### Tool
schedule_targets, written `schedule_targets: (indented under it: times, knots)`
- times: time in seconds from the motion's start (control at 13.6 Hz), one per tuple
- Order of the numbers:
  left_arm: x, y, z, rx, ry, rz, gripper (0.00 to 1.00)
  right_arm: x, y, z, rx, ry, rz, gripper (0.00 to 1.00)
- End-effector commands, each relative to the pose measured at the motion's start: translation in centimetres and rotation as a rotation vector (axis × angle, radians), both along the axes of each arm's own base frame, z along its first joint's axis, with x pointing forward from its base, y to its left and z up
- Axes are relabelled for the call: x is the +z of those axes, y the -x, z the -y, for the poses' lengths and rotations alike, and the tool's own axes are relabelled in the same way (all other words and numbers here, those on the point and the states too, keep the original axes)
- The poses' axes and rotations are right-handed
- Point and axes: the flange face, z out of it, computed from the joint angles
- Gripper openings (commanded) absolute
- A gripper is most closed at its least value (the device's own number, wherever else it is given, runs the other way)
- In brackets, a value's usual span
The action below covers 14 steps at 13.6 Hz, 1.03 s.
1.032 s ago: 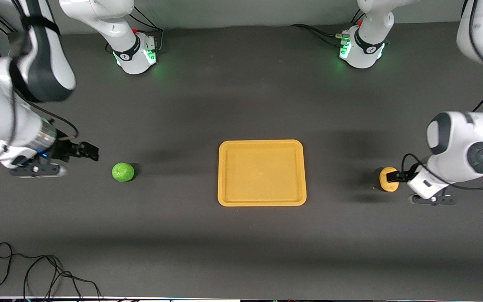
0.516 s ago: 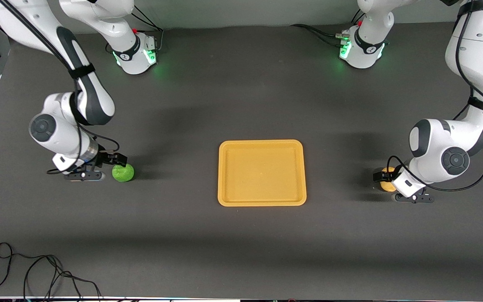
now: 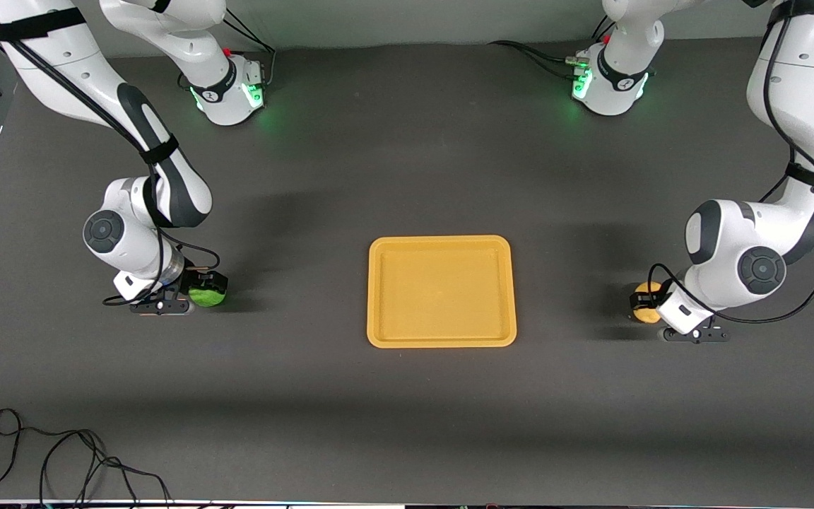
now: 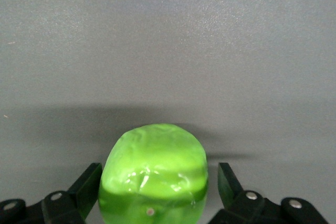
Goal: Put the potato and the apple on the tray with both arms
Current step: 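Lift the potato with the left gripper and carry it onto the tray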
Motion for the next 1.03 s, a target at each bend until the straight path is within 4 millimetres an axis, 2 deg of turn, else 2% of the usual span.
schedule_targets:
  times: [0.0,0.15,0.29,0.44,0.52,0.59,0.74,0.81,0.96]
  knots:
    - [6.8,0.3,6.1,0.071,-0.056,0.008,0.33,1.1,-0.6,0.1,-0.017,0.001,0.025,0.6]
    - [10.5,0.9,13.6,0.157,-0.118,-0.074,0.33,2.9,-0.8,-0.2,-0.016,0.0,0.032,0.4]
    - [11.5,2.3,20.6,0.207,-0.132,-0.075,0.33,5.1,-1.2,-0.4,-0.017,0.0,0.018,0.31]
    - [10.2,4.1,26.9,0.234,-0.109,-0.049,0.34,8.7,-1.9,-0.5,-0.024,0.002,-0.017,0.31]
    - [9.4,4.6,29.3,0.257,-0.079,-0.019,0.34,10.6,-2.3,-1.0,-0.055,0.003,-0.051,0.31]
    - [7.5,5.0,31.4,0.269,-0.053,-0.003,0.34,12.4,-2.9,-1.9,-0.066,0.007,-0.082,0.31]
    - [4.0,4.5,32.5,0.272,0.002,0.025,0.34,15.4,-4.1,-5.4,-0.071,0.012,-0.085,0.31]
    - [2.8,4.3,32.6,0.275,0.017,0.03,0.34,16.0,-4.6,-6.8,-0.1,0.012,-0.072,0.31]
    - [2.3,4.4,32.7,0.276,0.017,0.024,0.34,16.9,-5.5,-10.4,-0.099,0.007,-0.043,0.3]
